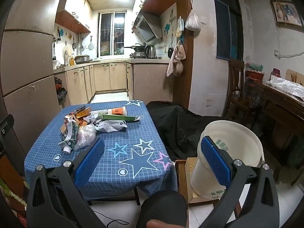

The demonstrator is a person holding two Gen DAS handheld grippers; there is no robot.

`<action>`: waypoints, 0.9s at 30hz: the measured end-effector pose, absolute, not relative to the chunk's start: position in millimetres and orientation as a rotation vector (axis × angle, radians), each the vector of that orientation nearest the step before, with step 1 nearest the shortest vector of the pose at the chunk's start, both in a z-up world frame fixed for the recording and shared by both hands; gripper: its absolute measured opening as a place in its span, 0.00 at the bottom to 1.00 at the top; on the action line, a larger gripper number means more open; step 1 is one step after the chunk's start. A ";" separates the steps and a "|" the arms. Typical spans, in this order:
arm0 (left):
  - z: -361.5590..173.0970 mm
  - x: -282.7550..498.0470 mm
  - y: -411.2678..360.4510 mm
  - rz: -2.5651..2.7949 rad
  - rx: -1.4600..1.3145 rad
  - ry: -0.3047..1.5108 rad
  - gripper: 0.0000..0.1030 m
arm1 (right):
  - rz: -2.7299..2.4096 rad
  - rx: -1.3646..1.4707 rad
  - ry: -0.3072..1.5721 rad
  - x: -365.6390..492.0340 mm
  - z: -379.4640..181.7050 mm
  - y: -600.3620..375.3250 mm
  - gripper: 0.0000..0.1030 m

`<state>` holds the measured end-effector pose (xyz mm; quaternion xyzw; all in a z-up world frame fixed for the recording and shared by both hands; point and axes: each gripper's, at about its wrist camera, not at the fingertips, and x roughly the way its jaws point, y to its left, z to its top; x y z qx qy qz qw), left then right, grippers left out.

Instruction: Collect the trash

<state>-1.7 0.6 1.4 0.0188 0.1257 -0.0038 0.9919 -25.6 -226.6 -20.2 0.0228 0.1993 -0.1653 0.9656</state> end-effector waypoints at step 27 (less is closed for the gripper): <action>-11.4 -7.7 5.5 -0.023 0.009 0.318 0.97 | -0.261 0.153 0.363 -41.0 -23.3 -231.6 0.95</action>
